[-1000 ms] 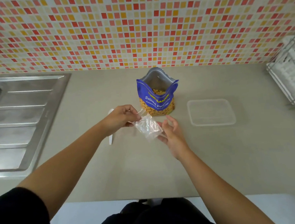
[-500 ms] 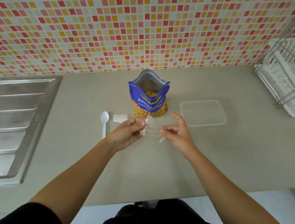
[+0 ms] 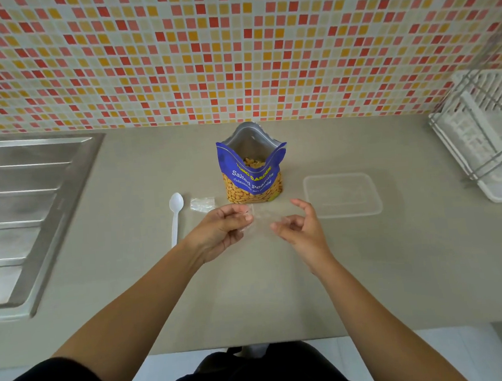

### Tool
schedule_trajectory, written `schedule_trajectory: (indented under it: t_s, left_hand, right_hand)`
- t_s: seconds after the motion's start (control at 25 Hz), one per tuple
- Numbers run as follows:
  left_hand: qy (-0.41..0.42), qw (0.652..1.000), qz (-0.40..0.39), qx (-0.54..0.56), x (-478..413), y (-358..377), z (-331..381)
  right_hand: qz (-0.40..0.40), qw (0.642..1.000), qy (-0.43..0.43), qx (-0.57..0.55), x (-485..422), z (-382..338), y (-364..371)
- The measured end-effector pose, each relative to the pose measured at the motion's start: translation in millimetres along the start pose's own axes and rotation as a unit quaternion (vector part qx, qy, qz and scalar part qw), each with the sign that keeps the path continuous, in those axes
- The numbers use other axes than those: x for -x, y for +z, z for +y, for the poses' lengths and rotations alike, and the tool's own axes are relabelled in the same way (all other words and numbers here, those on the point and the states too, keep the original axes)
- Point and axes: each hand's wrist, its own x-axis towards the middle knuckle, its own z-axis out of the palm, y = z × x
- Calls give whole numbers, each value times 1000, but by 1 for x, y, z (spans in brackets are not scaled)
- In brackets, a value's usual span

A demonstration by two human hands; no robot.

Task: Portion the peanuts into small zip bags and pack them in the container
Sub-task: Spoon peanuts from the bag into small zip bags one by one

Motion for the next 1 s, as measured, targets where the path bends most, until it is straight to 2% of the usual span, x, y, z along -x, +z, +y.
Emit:
schedule_trajectory:
  t_s: [0.24, 0.36, 0.48, 0.6, 0.68, 0.76, 0.84, 0.88, 0.92, 1.0]
  left_hand:
    - [-27, 984, -13, 173, 0, 7, -4]
    - [-45, 982, -8, 185, 1, 9, -2]
    - [-14, 997, 13, 74, 0, 7, 5]
    - [43, 992, 43, -108, -1, 6, 11]
    - [100, 948, 98, -284, -2, 3, 15]
    - [137, 906, 119, -382, -2, 1, 19]
    - [139, 906, 114, -384, -4, -2, 20]
    - [133, 910, 117, -374, -5, -4, 19]
    - [127, 913, 123, -368, -6, -6, 20]
    - [119, 911, 136, -371, -7, -6, 20]
  right_hand:
    - [-6, 998, 13, -59, -7, -2, -2]
    - [2, 995, 16, -101, -9, -2, -4]
    - [12, 994, 26, -105, -13, -1, -9]
    - [14, 994, 46, -99, -15, -2, -13]
    - [4, 993, 65, -99, -13, -6, -14]
    - [1, 991, 74, -111, -13, -7, -13]
    - [44, 997, 38, -51, -14, -3, -11]
    - [76, 996, -11, 34, -14, -1, -12]
    - [88, 983, -79, 141, -14, 0, -12]
    - [29, 927, -209, 312, -11, 0, -9]
